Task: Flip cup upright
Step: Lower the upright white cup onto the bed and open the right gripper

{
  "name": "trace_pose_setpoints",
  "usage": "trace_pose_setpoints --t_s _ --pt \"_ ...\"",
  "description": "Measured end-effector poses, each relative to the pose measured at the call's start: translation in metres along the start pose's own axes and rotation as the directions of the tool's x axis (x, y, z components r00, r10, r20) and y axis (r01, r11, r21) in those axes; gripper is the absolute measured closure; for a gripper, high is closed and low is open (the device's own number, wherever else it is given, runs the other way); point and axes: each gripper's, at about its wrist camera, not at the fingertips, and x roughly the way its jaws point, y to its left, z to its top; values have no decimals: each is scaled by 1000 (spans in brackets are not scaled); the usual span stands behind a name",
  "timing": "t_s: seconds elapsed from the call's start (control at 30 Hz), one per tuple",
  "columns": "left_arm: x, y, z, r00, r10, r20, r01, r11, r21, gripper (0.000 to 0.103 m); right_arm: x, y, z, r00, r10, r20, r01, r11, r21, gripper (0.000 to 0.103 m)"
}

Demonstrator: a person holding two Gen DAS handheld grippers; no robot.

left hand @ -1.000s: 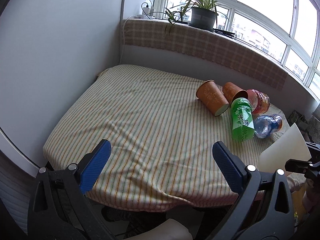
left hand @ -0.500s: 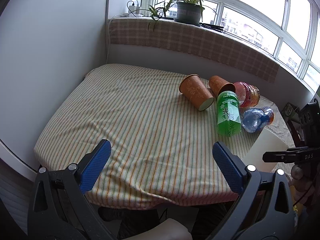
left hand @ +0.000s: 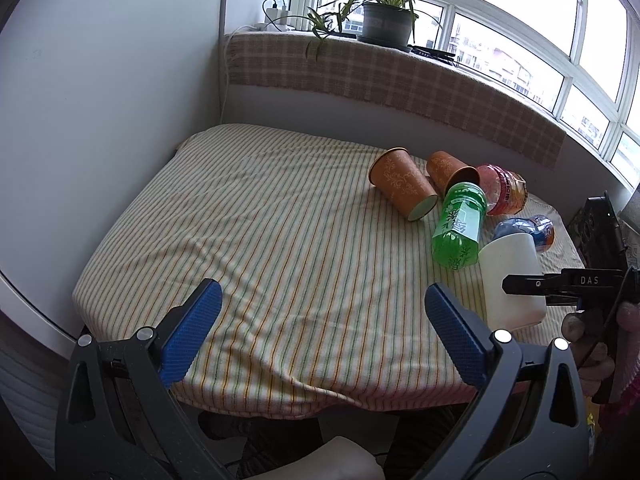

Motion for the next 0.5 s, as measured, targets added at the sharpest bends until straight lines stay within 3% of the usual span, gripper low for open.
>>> trace_pose_setpoints --t_s 0.33,0.5 --pt "14 -26 10 996 -82 -36 83 996 27 0 -41 -2 -25 993 -17 118 15 1000 23 28" --pt "30 -45 16 972 -203 -118 206 978 15 0 -76 -1 -55 969 -85 234 82 996 25 28"
